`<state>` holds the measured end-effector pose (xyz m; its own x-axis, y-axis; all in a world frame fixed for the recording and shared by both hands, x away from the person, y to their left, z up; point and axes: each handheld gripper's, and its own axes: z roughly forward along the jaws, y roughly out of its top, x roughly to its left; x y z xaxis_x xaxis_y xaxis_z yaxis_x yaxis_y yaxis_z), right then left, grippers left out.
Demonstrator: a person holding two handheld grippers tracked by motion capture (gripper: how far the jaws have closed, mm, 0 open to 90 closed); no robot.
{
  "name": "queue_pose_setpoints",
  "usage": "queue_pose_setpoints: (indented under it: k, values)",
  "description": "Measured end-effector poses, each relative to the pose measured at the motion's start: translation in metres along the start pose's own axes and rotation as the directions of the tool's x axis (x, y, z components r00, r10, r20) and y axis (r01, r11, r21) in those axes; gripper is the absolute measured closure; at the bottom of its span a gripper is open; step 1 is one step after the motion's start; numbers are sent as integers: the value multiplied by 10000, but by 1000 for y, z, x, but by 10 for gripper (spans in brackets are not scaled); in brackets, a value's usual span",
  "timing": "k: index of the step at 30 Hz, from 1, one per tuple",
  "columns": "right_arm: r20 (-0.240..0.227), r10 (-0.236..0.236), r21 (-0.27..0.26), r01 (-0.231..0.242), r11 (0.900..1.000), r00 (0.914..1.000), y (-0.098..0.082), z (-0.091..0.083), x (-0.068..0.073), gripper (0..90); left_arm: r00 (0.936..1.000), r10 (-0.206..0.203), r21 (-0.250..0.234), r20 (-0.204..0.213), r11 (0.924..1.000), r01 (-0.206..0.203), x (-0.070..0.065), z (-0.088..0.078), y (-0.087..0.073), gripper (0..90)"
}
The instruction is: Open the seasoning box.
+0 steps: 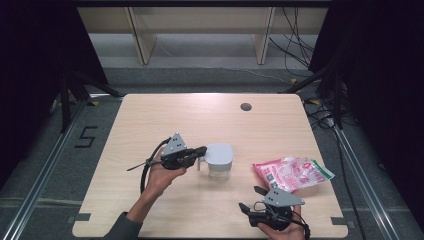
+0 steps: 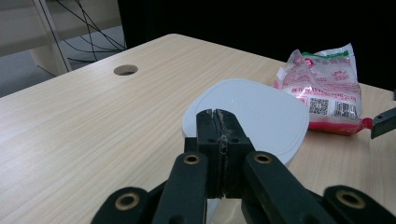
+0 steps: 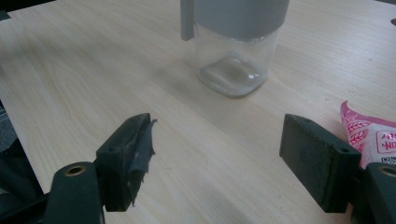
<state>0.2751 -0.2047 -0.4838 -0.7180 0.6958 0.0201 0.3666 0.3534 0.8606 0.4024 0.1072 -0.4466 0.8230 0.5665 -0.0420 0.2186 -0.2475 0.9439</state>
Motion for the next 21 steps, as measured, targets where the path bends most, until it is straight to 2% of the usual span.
queue_pose_setpoints:
  k: [1, 2, 3, 5, 6, 7, 8, 9, 10, 11, 12, 13, 14, 15, 16, 18, 19, 21]
  values:
    - [128, -60, -16, 60, 10000, 9999, 0, 0, 0, 261, 9999, 104, 75, -2, 9999, -104, 1, -1, 0, 882]
    - [295, 100, -10, -99, 10000, 9995, 1, -1, 1, 245, 9999, -114, -14, -81, 9999, 114, -1, 0, -1, 882]
    - [354, 14, -2, -14, 10000, 9994, 1, 0, 0, 234, 9999, -110, -35, -76, 9999, 110, -1, 0, -1, 882]
    - [277, -96, -55, 98, 9999, 9996, 2, 1, -1, 225, 9999, -133, -40, -61, 9999, 132, -1, 0, -1, 882]
    - [623, -262, -264, 279, 9993, 9977, 3, 2, -1, 212, 9998, -178, -54, -99, 9998, 177, -1, 0, -1, 882]
    - [515, -97, -188, 107, 9998, 9986, 4, 2, -1, 205, 9997, -220, -59, -99, 9997, 220, -1, 0, -1, 882]
    - [429, -228, -299, 241, 9993, 9988, 6, 3, -2, 203, 9999, -128, -38, -97, 9999, 128, -1, 0, -1, 882]
    - [551, -359, -464, 385, 9982, 9978, 8, 4, -3, 195, 9997, -216, -22, -126, 9998, 216, -1, -1, -2, 882]
    - [544, -318, -441, 343, 9984, 9980, 10, 5, -4, 196, 9997, -236, 3, -105, 9997, 236, -1, -1, -2, 882]
    - [590, -462, -475, 491, 9977, 9972, 11, 6, -5, 201, 9998, -169, -35, -85, 9999, 169, 0, -1, -2, 881]
    - [594, -550, -591, 585, 9965, 9967, 12, 8, -6, 231, 9996, -262, -50, -127, 9996, 262, 0, -1, -2, 881]
    - [401, -164, -430, 181, 9989, 9991, 12, 8, -5, 269, 9997, -200, -20, -150, 9998, 200, -1, -1, -2, 881]
    - [475, -436, -573, 463, 9973, 9979, 14, 9, -9, 324, 9997, -172, -9, -174, 9999, 172, -1, -1, -2, 881]
    - [460, -469, -742, 503, 9960, 9978, 15, 10, -11, 372, 9997, -165, 6, -174, 9999, 165, -1, -1, -2, 882]
    - [254, -484, -659, 500, 9966, 9985, 18, 11, -12, 439, 9997, -168, 19, -159, 9999, 168, -1, -1, -2, 881]
    - [478, -572, -728, 606, 9955, 9972, 22, 13, -16, 540, 9996, -193, 6, -183, 9998, 194, -1, -1, -2, 882]
    - [417, -310, -716, 340, 9969, 9986, 23, 14, -17, 576, 9997, -159, -4, -207, 9999, 159, -1, -2, -2, 882]
    - [613, -144, -760, 190, 9969, 9980, 28, 17, -22, 664, 9997, -146, 4, -192, 9999, 146, -1, -1, -2, 882]
